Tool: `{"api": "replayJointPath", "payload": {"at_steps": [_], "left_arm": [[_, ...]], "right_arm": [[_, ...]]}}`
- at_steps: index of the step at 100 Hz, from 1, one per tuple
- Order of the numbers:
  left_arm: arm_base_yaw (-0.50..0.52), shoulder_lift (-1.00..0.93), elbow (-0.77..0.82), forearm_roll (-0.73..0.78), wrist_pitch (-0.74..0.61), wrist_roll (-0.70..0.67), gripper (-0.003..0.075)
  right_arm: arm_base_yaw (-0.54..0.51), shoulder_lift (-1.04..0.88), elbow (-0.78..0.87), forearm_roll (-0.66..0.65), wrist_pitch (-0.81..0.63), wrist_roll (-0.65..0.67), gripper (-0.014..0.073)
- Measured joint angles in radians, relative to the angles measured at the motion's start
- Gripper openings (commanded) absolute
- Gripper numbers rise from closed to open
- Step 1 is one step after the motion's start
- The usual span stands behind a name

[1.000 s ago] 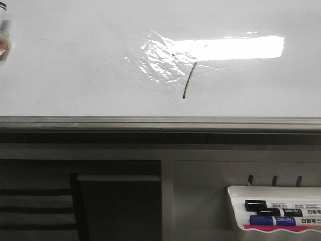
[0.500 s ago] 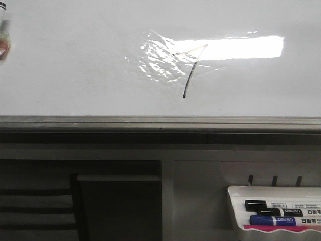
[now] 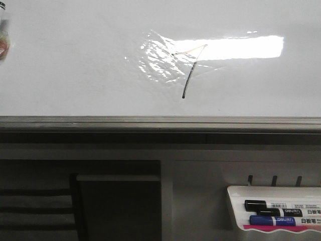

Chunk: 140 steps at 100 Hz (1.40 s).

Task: Write number 7 on whiteboard

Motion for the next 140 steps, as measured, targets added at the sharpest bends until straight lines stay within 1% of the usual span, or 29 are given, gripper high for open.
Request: {"api": "replayJointPath", "payload": {"at_steps": [11, 23, 35, 55, 68, 72, 80, 86, 90, 105, 140], "left_arm": [[0.024, -0.114, 0.04, 0.0, -0.014, 0.0, -0.002], [0.052, -0.259, 0.121, 0.0, -0.028, 0.0, -0.002], [0.073, -0.356, 0.215, 0.0, -0.051, 0.0, -0.002], [0.078, -0.421, 0.366, -0.04, -0.161, 0.0, -0.002], [0.078, -0.428, 0.445, -0.02, -0.233, -0.009, -0.002], [0.078, -0.428, 0.447, 0.005, -0.236, -0.024, -0.002], [0.076, -0.428, 0.447, 0.092, -0.306, -0.104, -0.002], [0.076, -0.428, 0.447, 0.177, -0.322, -0.169, -0.002], [0.076, -0.428, 0.447, 0.205, -0.324, -0.201, -0.002], [0.076, -0.428, 0.447, 0.235, -0.326, -0.24, -0.002], [0.076, -0.428, 0.447, 0.24, -0.326, -0.245, -0.002]], "right_arm": [[0.0, 0.0, 0.0, 0.0, 0.0, 0.0, -0.0064], [0.0, 0.0, 0.0, 0.0, 0.0, 0.0, -0.0064], [0.0, 0.0, 0.0, 0.0, 0.0, 0.0, -0.0064], [0.0, 0.0, 0.0, 0.0, 0.0, 0.0, -0.0064], [0.0, 0.0, 0.0, 0.0, 0.0, 0.0, -0.0064], [0.0, 0.0, 0.0, 0.0, 0.0, 0.0, -0.0064], [0.0, 0.0, 0.0, 0.0, 0.0, 0.0, -0.0064], [0.0, 0.0, 0.0, 0.0, 0.0, 0.0, -0.0064], [0.0, 0.0, 0.0, 0.0, 0.0, 0.0, -0.0064], [0.0, 0.0, 0.0, 0.0, 0.0, 0.0, -0.0064], [0.0, 0.0, 0.0, 0.0, 0.0, 0.0, -0.0064]]}}
